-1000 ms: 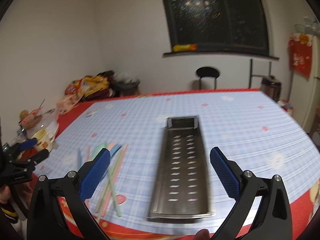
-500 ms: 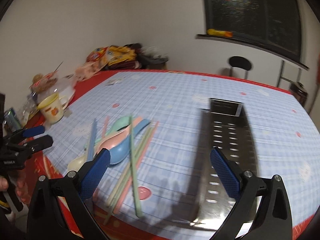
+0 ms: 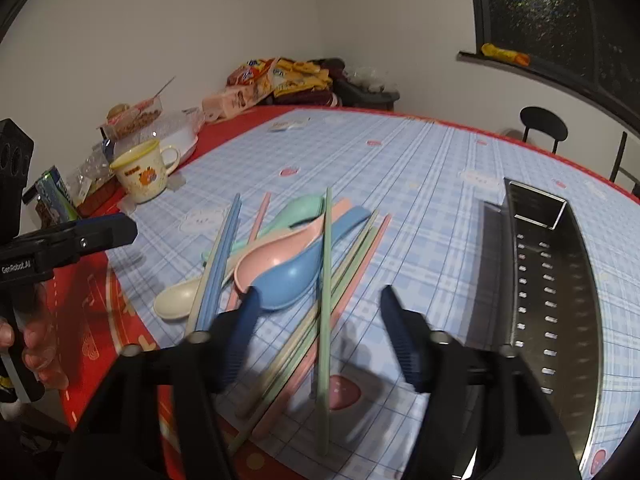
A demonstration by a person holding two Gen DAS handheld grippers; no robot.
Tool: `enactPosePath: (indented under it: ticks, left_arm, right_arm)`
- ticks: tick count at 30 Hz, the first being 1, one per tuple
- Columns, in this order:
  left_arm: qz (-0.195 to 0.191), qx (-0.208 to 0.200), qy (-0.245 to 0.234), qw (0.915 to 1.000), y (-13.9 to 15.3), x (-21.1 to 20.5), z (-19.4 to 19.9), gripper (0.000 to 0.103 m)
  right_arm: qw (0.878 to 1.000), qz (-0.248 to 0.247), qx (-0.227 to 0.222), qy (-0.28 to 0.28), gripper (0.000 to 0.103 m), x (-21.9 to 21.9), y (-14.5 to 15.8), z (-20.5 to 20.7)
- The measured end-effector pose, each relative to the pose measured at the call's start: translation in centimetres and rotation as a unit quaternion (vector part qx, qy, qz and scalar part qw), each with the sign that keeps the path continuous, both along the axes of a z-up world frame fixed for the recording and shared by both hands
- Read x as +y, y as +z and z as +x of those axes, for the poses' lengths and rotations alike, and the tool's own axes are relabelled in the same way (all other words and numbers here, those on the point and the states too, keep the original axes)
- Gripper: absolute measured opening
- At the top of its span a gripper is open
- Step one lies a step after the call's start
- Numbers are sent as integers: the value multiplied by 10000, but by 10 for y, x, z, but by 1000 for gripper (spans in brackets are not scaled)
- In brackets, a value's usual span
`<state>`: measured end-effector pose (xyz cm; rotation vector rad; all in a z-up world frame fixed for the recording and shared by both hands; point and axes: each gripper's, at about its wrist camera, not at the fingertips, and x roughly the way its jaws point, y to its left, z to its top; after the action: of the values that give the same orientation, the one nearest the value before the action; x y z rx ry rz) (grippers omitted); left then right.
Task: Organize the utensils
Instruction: 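Move both tools down toward the pile of spoons and chopsticks, then close the right tool on a green chopstick while the left tool approaches a beige chopstick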
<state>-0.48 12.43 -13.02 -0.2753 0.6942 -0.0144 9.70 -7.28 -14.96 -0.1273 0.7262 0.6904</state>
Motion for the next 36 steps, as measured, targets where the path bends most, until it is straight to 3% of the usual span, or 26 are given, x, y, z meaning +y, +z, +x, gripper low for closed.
enactPosePath:
  ticks: [4,8,19,26,27,29,33,36]
  left_arm:
    - [-114,39,-15,9999,-6,2,-3,48]
    - [-113,112,-138,9998,-11,-2,-3,39]
    - [-221,408,-359,9983,-25,-18,16,36]
    - [-182,650,-443,9967,-31,-32,30,35]
    - [-171,701,-418,9965,-32,-34,31,34]
    - [-190,784,-356,9961,-35,-33,32,19]
    - [-296,855,-257,9956,-37,-32,33,19]
    - [-159,908,-205,9955,-38,-36,34,19]
  right_arm:
    - [9998,-114,148,101,33,4,-7,4]
    - [9989,-289,362,80,31,12,-17,13]
    - [9949,-53,1002,66,8,6,-30,31]
    - [9936,122,1117,87,7,1,-32,33]
    - [9936,125,1118,88,7,0,-32,33]
    - [9936,133,1119,88,7,0,-32,32]
    - [9936,132,1114,86,7,0,-32,32]
    - [9940,103,1083,121,7,0,-32,30]
